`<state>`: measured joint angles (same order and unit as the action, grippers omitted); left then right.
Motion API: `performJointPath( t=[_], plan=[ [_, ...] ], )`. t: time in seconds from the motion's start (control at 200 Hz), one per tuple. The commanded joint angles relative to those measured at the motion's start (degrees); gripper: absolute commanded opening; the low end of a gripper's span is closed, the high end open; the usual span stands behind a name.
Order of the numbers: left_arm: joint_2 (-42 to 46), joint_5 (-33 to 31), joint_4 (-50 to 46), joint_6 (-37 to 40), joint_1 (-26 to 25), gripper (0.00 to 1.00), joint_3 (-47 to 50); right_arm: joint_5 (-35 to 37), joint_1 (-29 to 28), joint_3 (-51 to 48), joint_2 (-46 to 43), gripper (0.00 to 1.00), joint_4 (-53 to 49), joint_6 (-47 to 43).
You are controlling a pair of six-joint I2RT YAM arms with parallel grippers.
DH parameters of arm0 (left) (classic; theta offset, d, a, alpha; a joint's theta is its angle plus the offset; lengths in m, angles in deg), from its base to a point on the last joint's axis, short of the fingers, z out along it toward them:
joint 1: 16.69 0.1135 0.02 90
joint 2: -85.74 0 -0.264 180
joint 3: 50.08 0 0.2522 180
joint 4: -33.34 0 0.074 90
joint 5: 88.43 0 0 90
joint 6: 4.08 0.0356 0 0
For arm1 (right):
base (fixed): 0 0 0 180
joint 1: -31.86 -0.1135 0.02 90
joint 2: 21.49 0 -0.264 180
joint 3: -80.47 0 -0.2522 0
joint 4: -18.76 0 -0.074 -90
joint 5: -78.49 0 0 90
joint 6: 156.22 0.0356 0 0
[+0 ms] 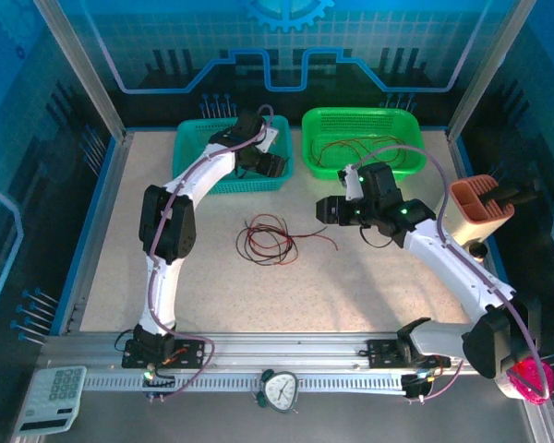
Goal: Untangle the cables
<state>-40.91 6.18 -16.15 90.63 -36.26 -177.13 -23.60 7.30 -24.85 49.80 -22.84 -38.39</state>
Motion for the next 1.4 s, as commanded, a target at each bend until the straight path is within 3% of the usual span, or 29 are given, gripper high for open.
performJointPath(
  t=[0.0,0.49,0.635,0.86,1.08,1.396],
  plan=[
    [-1.5,1.6,0.2,1.3,-0.1,0.7,-2.7,-2.9,1.3,2.5,-1.5,0.56,-0.1,1.3],
    [-9.3,2.5,-0.3,1.2,-0.3,0.59,-10.8,-5.8,4.1,3.9,-3.2,0.56,-0.4,2.2],
    [-10.8,2.5,0.4,1.0,-0.3,0.47,-11.6,-5.9,4.6,4.2,-3.6,0.56,-1.1,1.9],
    [-11.9,2.3,0.6,0.9,-0.2,0.15,-11.7,-5.9,5.2,4.2,-4.4,0.56,-1.7,1.9],
    [-11.8,0.1,-0.6,0.6,0.6,0.0,-11.6,-6.1,5.3,4.4,-4.5,0.55,-1.7,2.0],
    [-12.3,-1.0,-2.3,-0.4,2.7,0.0,-10.8,-6.1,5.4,4.6,-5.1,0.55,-2.2,2.0]
  ],
)
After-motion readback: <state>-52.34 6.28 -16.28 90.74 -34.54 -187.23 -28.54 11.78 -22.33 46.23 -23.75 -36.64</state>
